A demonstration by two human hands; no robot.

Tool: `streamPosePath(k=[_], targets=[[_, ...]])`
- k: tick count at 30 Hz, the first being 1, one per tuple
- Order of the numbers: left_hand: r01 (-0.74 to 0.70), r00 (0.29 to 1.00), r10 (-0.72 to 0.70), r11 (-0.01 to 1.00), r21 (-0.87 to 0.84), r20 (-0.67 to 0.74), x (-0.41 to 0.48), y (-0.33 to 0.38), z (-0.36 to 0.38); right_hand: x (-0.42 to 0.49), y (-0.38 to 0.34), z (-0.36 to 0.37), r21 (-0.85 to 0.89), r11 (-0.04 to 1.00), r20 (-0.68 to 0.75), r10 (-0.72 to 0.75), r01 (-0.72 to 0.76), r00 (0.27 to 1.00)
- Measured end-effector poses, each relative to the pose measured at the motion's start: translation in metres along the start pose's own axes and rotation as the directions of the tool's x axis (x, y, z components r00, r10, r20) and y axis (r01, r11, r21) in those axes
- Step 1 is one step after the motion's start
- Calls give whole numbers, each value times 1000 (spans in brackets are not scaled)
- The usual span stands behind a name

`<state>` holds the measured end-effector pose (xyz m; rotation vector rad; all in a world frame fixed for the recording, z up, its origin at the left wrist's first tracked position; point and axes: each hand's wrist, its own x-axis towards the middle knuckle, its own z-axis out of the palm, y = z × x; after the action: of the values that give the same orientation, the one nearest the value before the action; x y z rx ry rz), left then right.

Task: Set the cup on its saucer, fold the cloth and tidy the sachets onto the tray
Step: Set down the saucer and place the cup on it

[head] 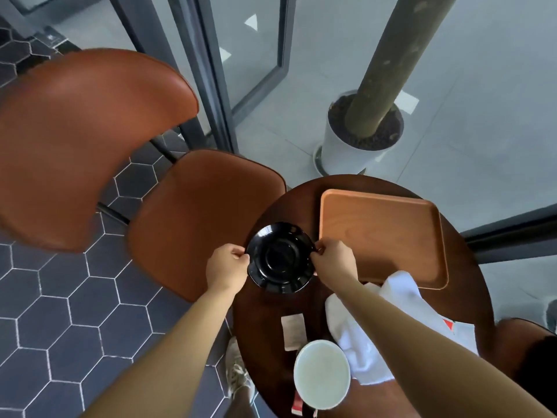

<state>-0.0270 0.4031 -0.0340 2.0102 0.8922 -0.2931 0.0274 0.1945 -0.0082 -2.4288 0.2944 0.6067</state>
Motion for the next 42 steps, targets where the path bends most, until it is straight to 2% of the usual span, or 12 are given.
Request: streamPosePath(k=[8, 13, 23, 42], targets=[[-49, 999, 50, 996, 79, -11, 42, 5, 13, 36, -3, 19, -43, 999, -43, 0, -1, 999], [-83, 993, 92, 988, 130, -67, 52, 11, 17, 45, -5, 23, -88, 996, -124, -29, 18, 992], [-88, 990, 91, 996, 28, -107, 55, 15, 22, 42, -2, 24, -63, 998, -165, -30, 20, 986], [-113, 987, 112, 994, -8, -112, 66, 19, 29, 38, 4, 23, 72, 997, -182, 42, -29, 982]])
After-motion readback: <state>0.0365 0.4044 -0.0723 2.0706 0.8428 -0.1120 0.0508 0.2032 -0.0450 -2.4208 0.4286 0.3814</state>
